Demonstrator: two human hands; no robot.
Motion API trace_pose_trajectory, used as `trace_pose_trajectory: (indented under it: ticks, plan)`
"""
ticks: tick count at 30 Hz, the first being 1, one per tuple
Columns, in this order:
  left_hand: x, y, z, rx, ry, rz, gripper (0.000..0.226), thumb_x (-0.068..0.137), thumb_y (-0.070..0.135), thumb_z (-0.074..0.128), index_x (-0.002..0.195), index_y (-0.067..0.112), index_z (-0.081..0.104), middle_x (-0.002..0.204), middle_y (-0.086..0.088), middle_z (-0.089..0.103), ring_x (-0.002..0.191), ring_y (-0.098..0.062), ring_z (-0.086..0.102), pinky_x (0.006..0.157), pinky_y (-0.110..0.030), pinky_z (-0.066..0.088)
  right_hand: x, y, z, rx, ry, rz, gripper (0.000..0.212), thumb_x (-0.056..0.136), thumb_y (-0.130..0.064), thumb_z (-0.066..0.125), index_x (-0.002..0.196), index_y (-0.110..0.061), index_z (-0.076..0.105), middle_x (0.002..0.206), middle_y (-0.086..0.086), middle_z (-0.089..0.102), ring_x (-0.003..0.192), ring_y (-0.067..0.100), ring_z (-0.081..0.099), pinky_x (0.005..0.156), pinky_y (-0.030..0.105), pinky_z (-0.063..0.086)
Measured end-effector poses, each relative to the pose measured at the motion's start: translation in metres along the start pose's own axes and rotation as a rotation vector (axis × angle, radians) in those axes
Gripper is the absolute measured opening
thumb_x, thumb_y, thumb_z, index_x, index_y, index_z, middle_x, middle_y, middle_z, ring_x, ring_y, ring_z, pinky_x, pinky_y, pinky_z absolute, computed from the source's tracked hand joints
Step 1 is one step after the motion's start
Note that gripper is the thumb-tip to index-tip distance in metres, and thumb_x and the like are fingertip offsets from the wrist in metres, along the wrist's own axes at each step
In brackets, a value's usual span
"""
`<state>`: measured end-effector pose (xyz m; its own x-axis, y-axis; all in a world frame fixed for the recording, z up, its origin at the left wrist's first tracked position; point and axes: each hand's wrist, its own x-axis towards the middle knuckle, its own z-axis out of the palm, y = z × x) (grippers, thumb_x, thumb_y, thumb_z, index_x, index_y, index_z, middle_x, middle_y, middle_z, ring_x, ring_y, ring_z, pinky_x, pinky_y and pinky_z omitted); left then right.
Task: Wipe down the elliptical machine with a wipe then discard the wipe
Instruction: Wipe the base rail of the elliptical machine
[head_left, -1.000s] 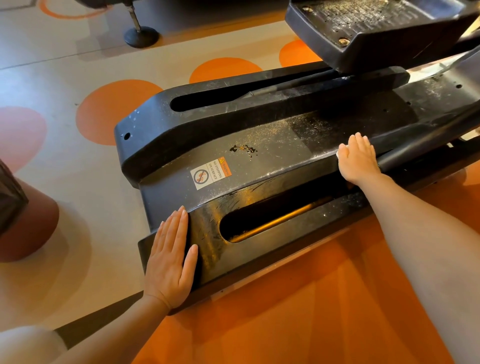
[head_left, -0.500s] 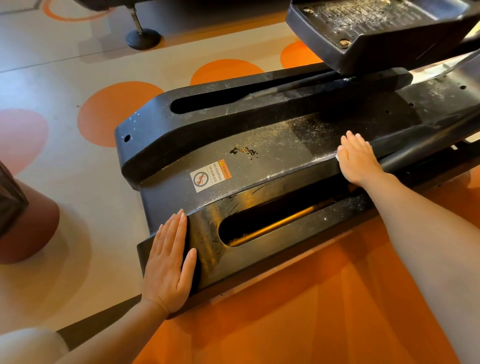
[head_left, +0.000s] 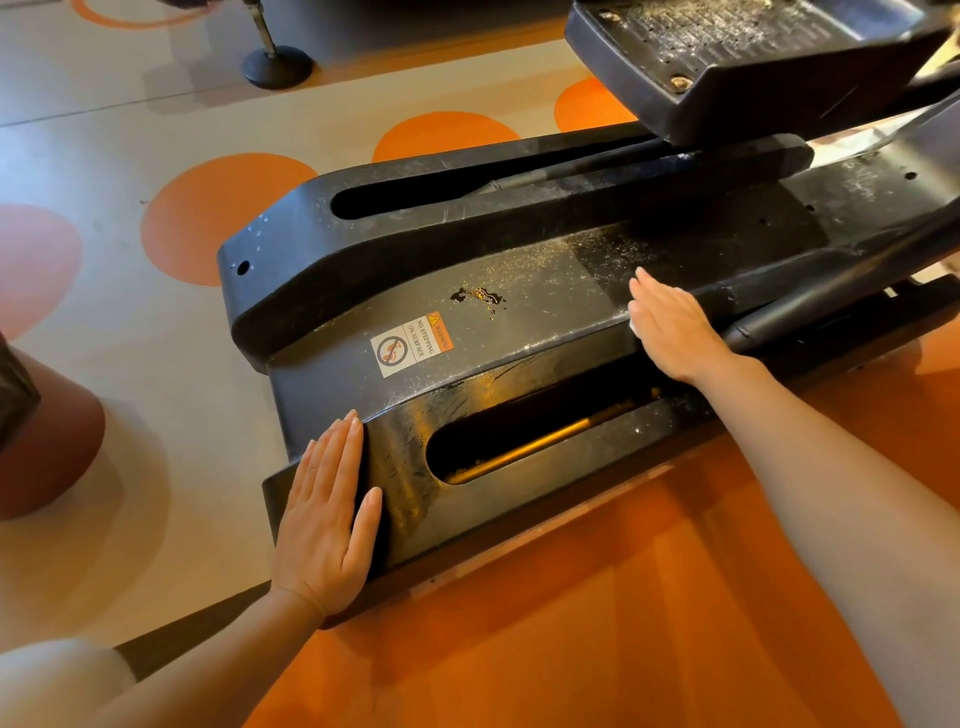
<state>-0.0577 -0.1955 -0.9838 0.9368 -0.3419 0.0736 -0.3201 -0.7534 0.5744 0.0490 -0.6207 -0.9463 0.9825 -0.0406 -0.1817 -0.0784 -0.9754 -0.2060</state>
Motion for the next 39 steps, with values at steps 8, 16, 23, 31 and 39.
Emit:
trace_pose_trajectory:
  ticks: [8,16,23,31,39]
  plan:
    - [0.0,-0.001,0.001,0.016,-0.005,-0.005,0.066,0.102,0.058,0.014,0.158,0.024,0.011,0.166,0.005,0.011,0.153,-0.015,0.007,0.124,-0.029,0.002,-0.021,-0.03,0.007,0.072,0.01,-0.025,0.052,0.107,-0.03,0.017,0.155,-0.01,0.02,0.163,0.005,0.012,0.15,0.018,0.008,0.121,0.036,0.003]
    - [0.001,0.0,0.001,0.025,0.003,0.005,0.066,0.102,0.057,0.014,0.158,0.023,0.011,0.165,0.005,0.011,0.152,-0.012,0.006,0.123,-0.026,-0.001,-0.041,-0.079,0.012,0.066,0.017,-0.098,0.062,0.102,-0.043,0.014,0.154,-0.009,0.021,0.163,0.007,0.015,0.15,0.019,0.009,0.123,0.037,0.004]
    - [0.002,0.001,0.0,0.037,-0.006,-0.001,0.066,0.102,0.058,0.014,0.158,0.023,0.01,0.165,0.006,0.01,0.152,-0.01,0.004,0.123,-0.025,-0.003,-0.062,-0.153,0.026,0.041,-0.025,-0.081,0.061,0.105,-0.041,0.015,0.156,-0.01,0.005,0.164,0.007,-0.003,0.15,0.018,-0.007,0.122,0.036,-0.008]
    - [0.001,0.0,0.0,0.041,-0.011,0.002,0.066,0.102,0.057,0.015,0.158,0.023,0.01,0.165,0.006,0.008,0.152,-0.007,0.001,0.122,-0.023,-0.006,-0.084,-0.224,0.038,0.014,-0.042,-0.195,0.063,0.105,-0.041,0.018,0.156,-0.009,-0.001,0.164,0.008,-0.005,0.15,0.019,-0.01,0.121,0.036,-0.01]
    - [0.002,0.0,0.0,0.039,-0.015,0.015,0.067,0.102,0.056,0.015,0.158,0.02,0.011,0.166,0.003,0.009,0.152,-0.01,0.003,0.123,-0.026,-0.004,-0.116,-0.246,0.055,-0.078,-0.026,-0.281,0.063,0.1,-0.039,0.004,0.154,-0.009,-0.008,0.162,0.008,-0.015,0.148,0.021,-0.019,0.122,0.039,-0.007]
